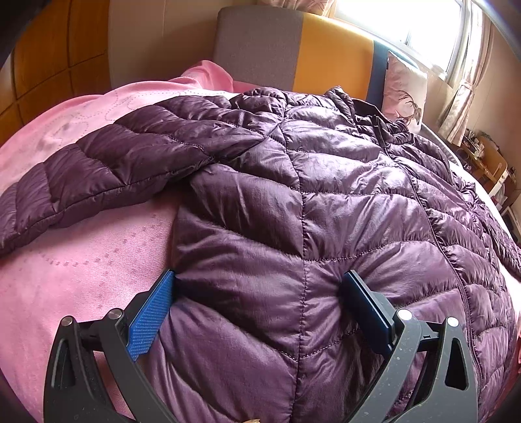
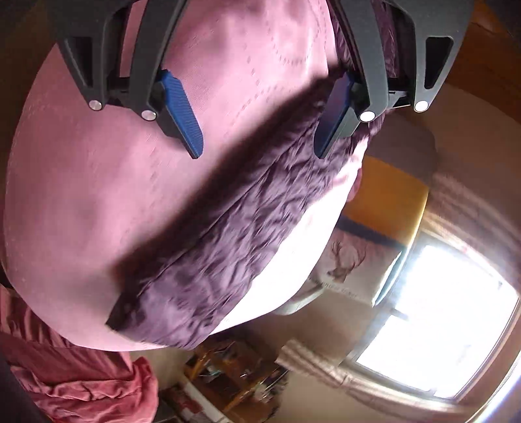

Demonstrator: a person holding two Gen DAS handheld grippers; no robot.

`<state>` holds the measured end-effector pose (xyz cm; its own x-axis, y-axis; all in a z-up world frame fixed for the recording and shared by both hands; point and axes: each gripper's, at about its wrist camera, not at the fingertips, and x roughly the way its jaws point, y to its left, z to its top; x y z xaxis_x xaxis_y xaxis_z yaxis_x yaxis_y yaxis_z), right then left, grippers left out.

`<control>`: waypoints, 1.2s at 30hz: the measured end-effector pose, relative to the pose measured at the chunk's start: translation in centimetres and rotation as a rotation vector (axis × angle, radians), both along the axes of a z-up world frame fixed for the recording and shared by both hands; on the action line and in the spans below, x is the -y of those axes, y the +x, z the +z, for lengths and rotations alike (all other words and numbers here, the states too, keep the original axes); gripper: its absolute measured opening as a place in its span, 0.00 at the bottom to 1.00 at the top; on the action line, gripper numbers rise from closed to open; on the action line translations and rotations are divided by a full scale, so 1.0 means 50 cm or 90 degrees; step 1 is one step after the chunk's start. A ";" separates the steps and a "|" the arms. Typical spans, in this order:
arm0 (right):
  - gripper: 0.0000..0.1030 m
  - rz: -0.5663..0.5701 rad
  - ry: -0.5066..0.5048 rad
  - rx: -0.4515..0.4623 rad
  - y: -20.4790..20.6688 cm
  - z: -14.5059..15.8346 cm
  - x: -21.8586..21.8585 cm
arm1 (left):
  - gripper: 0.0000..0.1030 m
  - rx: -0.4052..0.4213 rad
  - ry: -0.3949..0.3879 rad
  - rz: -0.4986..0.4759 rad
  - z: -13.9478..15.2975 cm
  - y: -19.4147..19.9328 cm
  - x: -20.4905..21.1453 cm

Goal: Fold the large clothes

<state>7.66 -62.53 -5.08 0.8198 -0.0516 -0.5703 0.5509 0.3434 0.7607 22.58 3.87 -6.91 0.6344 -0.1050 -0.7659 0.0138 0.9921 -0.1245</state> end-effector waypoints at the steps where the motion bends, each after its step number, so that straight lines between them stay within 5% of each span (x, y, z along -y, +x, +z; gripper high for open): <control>1: 0.64 -0.015 0.013 0.004 0.001 -0.005 0.019 | 0.96 0.000 0.001 0.000 0.000 0.000 0.000; 8: 0.49 -0.089 0.055 0.015 0.012 -0.025 0.105 | 0.96 -0.002 0.010 0.000 -0.001 0.002 0.004; 10: 0.45 -0.089 0.033 -0.009 0.019 -0.020 0.110 | 0.96 -0.002 0.013 0.001 -0.001 0.002 0.005; 14: 0.18 -0.049 -0.035 -0.088 0.056 -0.004 0.094 | 0.96 -0.003 0.013 0.001 -0.002 0.002 0.005; 16: 0.14 -0.018 -0.077 -0.103 0.081 0.018 0.068 | 0.96 -0.003 0.013 0.001 -0.002 0.002 0.005; 27: 0.13 0.253 -0.235 -0.027 0.265 0.152 -0.224 | 0.96 -0.004 0.016 0.001 -0.002 0.001 0.008; 36: 0.11 0.474 -0.261 -0.027 0.406 0.127 -0.557 | 0.96 -0.029 0.033 -0.010 0.009 0.011 0.014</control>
